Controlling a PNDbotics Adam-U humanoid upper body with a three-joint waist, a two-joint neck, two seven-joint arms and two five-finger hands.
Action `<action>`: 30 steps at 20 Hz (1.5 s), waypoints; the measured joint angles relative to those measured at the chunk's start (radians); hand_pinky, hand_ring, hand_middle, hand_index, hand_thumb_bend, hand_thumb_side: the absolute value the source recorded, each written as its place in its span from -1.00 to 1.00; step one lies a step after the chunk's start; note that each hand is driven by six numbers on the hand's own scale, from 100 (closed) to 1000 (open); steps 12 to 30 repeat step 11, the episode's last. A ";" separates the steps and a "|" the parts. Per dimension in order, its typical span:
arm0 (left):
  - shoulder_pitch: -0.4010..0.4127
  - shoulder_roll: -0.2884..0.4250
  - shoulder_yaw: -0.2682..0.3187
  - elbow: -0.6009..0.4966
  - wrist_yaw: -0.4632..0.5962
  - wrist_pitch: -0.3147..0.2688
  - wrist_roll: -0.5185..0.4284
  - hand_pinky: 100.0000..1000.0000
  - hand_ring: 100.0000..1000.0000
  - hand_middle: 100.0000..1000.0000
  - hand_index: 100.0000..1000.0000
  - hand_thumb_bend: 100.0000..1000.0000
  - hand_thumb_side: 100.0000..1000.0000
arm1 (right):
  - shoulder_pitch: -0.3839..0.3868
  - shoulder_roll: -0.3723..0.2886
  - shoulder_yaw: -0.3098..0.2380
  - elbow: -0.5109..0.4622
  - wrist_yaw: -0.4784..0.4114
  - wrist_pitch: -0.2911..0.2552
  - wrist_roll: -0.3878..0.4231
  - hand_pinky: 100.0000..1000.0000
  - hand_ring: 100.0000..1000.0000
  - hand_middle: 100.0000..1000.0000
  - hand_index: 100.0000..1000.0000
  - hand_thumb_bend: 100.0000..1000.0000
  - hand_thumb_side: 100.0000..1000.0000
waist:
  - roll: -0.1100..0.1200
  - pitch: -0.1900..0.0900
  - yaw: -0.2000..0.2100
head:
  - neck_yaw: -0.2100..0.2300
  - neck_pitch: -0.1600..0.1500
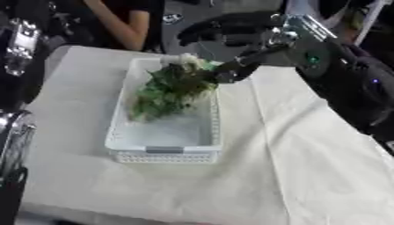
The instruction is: Pick up objects on the table and place them in the box.
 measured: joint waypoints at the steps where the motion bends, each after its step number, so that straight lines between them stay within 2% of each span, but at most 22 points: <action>1: 0.000 0.000 0.000 0.000 0.000 0.000 0.000 -0.14 0.16 0.42 0.36 -1.00 0.48 | 0.000 0.000 -0.002 -0.003 -0.006 0.001 0.001 1.00 1.00 1.00 1.00 -0.60 0.08 | 0.000 0.000 0.000 | 0.000 0.000; 7: 0.000 0.000 0.000 0.000 0.000 0.000 0.000 -0.14 0.16 0.42 0.36 -1.00 0.47 | -0.009 -0.013 -0.032 -0.018 -0.032 0.003 0.003 1.00 1.00 1.00 1.00 -0.65 -0.10 | 0.000 0.000 -0.001 | 0.000 -0.002; 8: 0.001 0.000 0.000 0.000 0.000 0.000 0.000 -0.14 0.16 0.42 0.36 -1.00 0.47 | -0.013 -0.018 -0.041 -0.021 -0.039 0.003 0.003 1.00 1.00 1.00 1.00 -0.70 -0.13 | 0.000 -0.001 -0.003 | 0.000 -0.005; 9: 0.001 0.000 0.000 0.000 -0.001 0.000 0.000 -0.14 0.16 0.42 0.36 -1.00 0.47 | -0.017 -0.022 -0.053 -0.026 -0.051 0.003 0.003 1.00 1.00 1.00 1.00 -0.96 -0.16 | 0.000 -0.002 -0.004 | 0.001 -0.008; 10: 0.001 0.000 0.000 0.000 -0.002 0.000 0.000 -0.14 0.16 0.42 0.36 -1.00 0.47 | -0.020 -0.027 -0.070 -0.033 -0.075 0.005 0.005 1.00 1.00 1.00 1.00 -1.00 -0.18 | 0.000 -0.003 -0.004 | 0.001 -0.010; 11: 0.001 0.000 0.001 0.000 -0.002 0.000 0.000 -0.14 0.16 0.42 0.36 -1.00 0.47 | -0.023 -0.032 -0.091 -0.045 -0.112 0.007 0.007 1.00 1.00 1.00 0.96 -1.00 -0.37 | 0.000 -0.005 -0.007 | 0.002 -0.012; 30: 0.001 0.000 0.001 0.000 -0.002 0.000 0.000 -0.14 0.16 0.42 0.36 -1.00 0.47 | -0.023 -0.032 -0.091 -0.045 -0.112 0.007 0.007 1.00 1.00 1.00 0.96 -1.00 -0.37 | 0.000 -0.005 -0.007 | 0.002 -0.012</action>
